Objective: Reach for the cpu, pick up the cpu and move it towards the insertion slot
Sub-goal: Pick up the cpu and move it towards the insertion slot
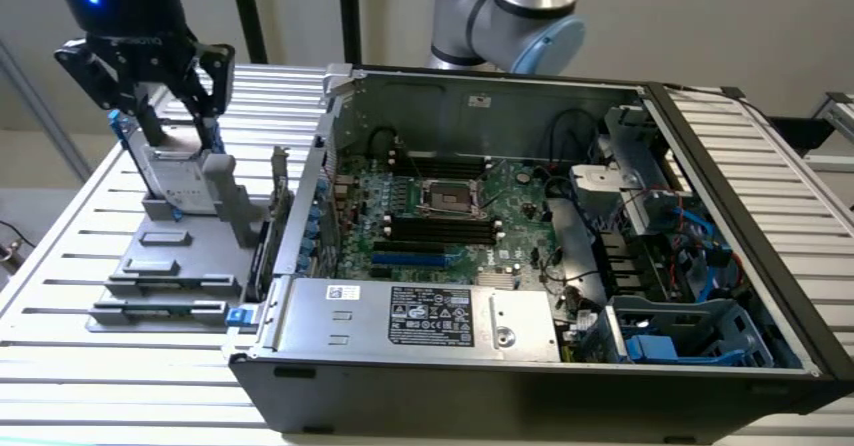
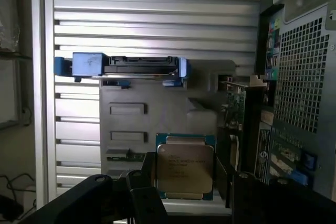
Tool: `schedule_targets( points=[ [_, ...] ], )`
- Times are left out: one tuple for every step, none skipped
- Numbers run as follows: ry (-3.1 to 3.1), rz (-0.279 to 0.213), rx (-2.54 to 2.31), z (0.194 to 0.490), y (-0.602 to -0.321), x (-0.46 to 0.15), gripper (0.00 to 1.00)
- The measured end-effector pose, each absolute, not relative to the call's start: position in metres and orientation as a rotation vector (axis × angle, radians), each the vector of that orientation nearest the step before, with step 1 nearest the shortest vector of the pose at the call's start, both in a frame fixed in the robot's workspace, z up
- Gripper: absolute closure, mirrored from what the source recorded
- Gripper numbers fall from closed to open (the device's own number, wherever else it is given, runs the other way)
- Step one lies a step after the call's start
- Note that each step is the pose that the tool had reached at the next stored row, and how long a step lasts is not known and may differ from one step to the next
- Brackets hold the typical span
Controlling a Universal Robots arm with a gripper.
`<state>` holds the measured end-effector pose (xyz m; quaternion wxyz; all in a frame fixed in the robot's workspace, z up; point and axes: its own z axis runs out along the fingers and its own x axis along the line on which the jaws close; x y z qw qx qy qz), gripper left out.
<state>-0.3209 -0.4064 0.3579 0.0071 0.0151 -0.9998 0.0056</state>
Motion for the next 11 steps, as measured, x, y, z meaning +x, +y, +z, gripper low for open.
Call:
schedule_targets(
  points=[
    [-3.127,0.018,0.047,0.36,-0.406,-0.316,0.46],
    [-3.127,0.018,0.047,0.362,-0.406,-0.312,0.46],
    [-3.127,0.018,0.047,0.364,-0.406,-0.307,0.46],
    [-3.127,0.018,0.047,0.366,-0.406,-0.303,0.46],
    [-3.127,0.018,0.047,0.368,-0.406,-0.298,0.46],
    [-3.127,0.018,0.047,0.369,-0.406,-0.294,0.46],
    [-3.127,0.018,0.047,0.371,-0.405,-0.289,0.46],
    [-3.127,0.017,0.047,0.373,-0.405,-0.284,0.46],
    [-3.127,0.017,0.047,0.374,-0.405,-0.28,0.46],
    [-3.127,0.016,0.047,0.375,-0.405,-0.275,0.46],
    [-3.127,0.015,0.047,0.377,-0.405,-0.271,0.46]
  ],
)
